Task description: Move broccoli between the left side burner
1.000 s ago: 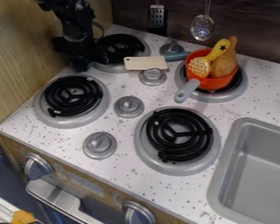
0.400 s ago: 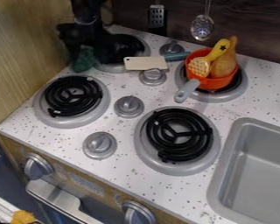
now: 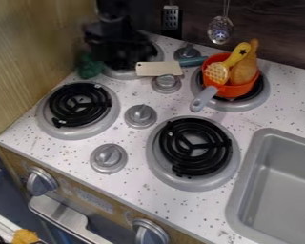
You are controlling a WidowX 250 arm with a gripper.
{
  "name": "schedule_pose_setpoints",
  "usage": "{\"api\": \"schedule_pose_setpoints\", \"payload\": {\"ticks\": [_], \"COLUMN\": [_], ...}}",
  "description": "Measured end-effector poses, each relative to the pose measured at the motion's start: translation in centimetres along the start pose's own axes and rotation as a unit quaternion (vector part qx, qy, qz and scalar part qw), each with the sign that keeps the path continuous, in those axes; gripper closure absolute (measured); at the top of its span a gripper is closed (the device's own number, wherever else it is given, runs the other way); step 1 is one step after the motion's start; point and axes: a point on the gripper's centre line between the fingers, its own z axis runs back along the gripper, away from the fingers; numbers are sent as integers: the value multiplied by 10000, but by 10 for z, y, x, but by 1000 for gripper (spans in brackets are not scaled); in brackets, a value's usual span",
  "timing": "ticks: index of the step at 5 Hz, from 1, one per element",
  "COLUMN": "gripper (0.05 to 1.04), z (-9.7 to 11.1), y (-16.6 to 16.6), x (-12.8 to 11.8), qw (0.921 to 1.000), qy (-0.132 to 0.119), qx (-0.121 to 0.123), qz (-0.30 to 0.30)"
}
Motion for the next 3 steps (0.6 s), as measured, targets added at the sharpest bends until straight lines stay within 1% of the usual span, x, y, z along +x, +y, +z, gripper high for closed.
{"api": "schedule_pose_setpoints", "payload": {"ticks": [1,2,3], "gripper": [84,84,84], "z": [4,18,18], "y": [-23,-42,-57], "x": [2,-3,-16], "qw": [9993,9983,9948], "qy": [-40,108,241], "qx": [-177,-375,-724], "qz": [-339,-423,-670]}}
